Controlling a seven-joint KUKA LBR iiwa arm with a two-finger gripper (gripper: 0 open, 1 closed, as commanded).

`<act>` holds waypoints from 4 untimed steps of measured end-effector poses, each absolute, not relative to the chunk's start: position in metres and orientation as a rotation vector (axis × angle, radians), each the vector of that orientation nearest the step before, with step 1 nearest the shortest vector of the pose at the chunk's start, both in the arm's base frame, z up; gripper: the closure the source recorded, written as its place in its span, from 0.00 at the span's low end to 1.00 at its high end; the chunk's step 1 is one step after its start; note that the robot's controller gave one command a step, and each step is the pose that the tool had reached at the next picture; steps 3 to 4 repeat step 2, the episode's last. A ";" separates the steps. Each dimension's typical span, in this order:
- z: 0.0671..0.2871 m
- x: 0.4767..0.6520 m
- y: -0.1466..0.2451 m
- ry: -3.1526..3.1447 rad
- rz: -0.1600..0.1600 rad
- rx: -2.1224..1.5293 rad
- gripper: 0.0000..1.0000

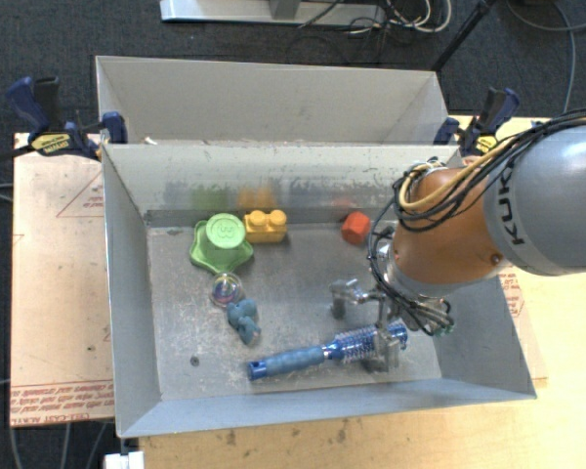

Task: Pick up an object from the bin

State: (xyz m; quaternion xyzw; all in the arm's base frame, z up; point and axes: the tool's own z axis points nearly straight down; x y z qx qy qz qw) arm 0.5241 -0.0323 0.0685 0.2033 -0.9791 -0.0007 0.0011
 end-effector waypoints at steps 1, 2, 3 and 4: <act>0.069 0.525 -0.032 -3.076 -0.002 0.639 1.00; 0.246 0.555 -0.084 -3.104 0.006 0.549 1.00; 0.246 0.555 -0.084 -3.104 0.006 0.549 1.00; 0.246 0.555 -0.084 -3.104 0.006 0.549 1.00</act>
Offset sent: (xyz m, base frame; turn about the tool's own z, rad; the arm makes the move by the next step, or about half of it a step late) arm 0.0000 0.0000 0.0000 0.0000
